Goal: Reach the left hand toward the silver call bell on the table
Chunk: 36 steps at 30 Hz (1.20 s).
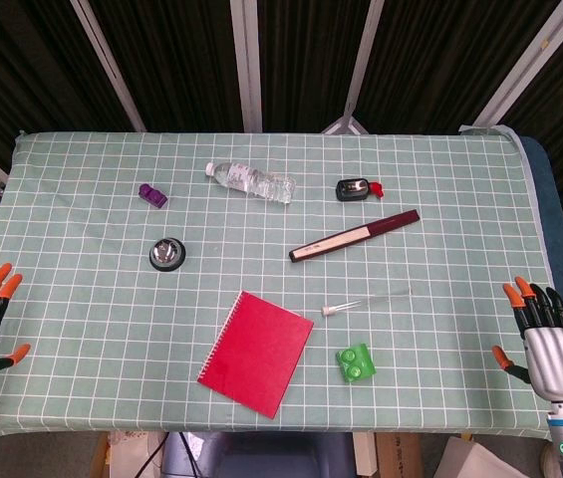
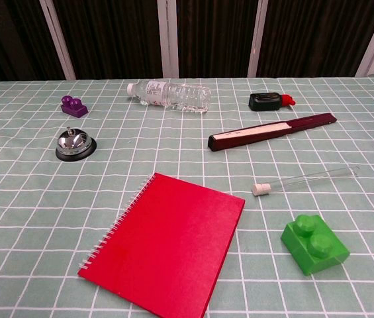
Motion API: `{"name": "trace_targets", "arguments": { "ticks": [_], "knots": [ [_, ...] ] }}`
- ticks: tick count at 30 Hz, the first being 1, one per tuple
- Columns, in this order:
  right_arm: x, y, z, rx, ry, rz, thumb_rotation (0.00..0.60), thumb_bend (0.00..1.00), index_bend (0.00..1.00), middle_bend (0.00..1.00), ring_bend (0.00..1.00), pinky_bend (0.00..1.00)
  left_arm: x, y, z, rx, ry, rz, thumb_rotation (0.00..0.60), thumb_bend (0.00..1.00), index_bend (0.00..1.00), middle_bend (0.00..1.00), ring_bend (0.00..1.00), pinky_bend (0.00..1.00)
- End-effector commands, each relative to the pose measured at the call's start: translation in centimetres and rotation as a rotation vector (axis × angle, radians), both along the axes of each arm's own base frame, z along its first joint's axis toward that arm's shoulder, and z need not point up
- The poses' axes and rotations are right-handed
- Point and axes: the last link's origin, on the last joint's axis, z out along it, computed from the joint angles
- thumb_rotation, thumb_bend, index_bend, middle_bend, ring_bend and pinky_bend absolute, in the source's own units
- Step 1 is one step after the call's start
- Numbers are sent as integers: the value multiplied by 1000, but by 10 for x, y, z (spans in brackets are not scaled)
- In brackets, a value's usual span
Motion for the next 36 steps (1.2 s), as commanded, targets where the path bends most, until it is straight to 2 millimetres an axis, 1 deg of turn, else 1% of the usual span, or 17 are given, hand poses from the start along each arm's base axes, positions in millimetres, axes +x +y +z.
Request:
{"name": "trace_targets", "arguments": {
  "ticks": [1,10,17,20,22,24,26,27,30,32,36],
  "knots": [
    [0,0,0,1,-4,-3,600,289,0,0,0,0,0,0,0,-1,0,0,600,34,0,0,0,0],
    [0,1,1,3,-21,-3,600,289,0,0,0,0,1,0,-2,-9,4,-3,600,36,0,0,0,0],
    [0,0,0,6,-18,-2,600,288,0,0,0,0,0,1,-2,-19,0,-1,600,91,0,0,0,0],
    [0,0,0,9,-17,-5,600,288,0,0,0,0,-1,1,-3,-26,-2,6,600,198,0,0,0,0],
    [-1,0,0,10,-20,-6,600,288,0,0,0,0,-1,1,-4,-27,-4,6,600,305,0,0,0,0],
    [0,0,0,9,-27,-7,600,288,0,0,0,0,1,4,-5,-36,4,0,600,482,0,0,0,0],
    [0,0,0,11,-30,-7,600,288,0,0,0,0,3,10,-7,-46,18,-10,600,611,0,0,0,0],
    [0,0,0,13,-32,-7,600,288,0,0,0,0,5,14,-9,-52,21,-13,600,644,0,0,0,0],
    [0,-1,-1,19,-35,-6,600,288,0,0,0,0,11,29,-14,-77,59,-40,600,697,0,0,0,0],
    [1,-1,-1,22,-37,-6,600,288,0,0,0,0,15,39,-18,-94,94,-61,600,704,0,0,0,0],
    [1,-3,-3,31,-48,-10,600,289,0,0,0,0,26,71,-36,-142,128,-84,600,706,0,0,0,0]
  ]
}}
